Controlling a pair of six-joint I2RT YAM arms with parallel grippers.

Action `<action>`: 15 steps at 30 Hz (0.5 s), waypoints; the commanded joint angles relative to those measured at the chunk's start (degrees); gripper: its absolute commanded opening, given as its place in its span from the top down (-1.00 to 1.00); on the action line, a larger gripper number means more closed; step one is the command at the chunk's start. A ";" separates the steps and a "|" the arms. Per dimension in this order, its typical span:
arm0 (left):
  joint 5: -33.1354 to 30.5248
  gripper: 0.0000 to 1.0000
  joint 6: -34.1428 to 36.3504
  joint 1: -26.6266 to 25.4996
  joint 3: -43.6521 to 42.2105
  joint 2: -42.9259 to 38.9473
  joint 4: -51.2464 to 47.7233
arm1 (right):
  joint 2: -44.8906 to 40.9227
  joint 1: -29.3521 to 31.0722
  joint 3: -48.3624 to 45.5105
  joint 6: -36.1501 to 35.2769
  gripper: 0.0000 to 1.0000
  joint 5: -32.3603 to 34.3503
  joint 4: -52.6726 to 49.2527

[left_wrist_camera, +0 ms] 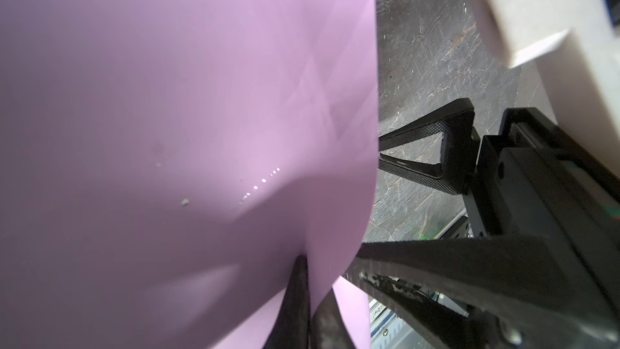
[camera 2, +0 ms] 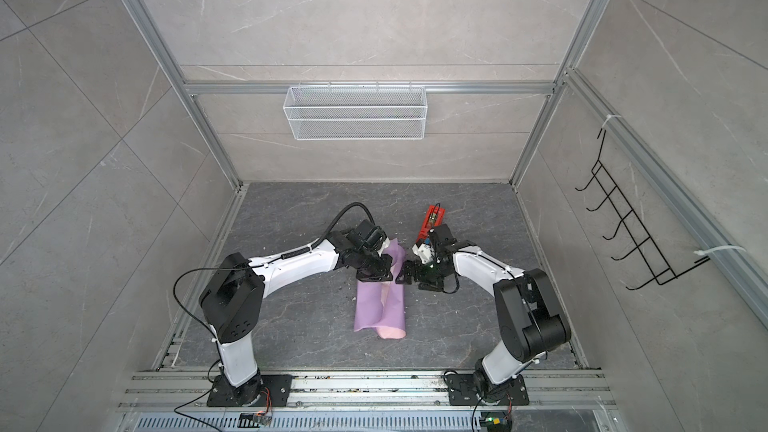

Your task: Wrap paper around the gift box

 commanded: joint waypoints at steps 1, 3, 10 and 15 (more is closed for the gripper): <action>2.79 1.00 0.07 -0.83 -0.78 -1.50 2.36 | 2.36 0.39 -1.25 -0.46 -0.83 5.48 -2.79; 3.35 1.00 0.05 -0.95 -0.78 -1.78 3.00 | 2.37 0.39 -1.20 -0.46 -0.84 5.48 -2.86; 5.19 1.00 0.35 -1.10 -1.04 -2.51 4.39 | 2.43 0.38 -1.16 -0.63 -0.83 5.57 -3.02; 5.80 1.00 0.53 -1.28 -1.42 -2.43 4.61 | 2.61 0.35 -0.89 -0.64 -0.84 5.52 -3.14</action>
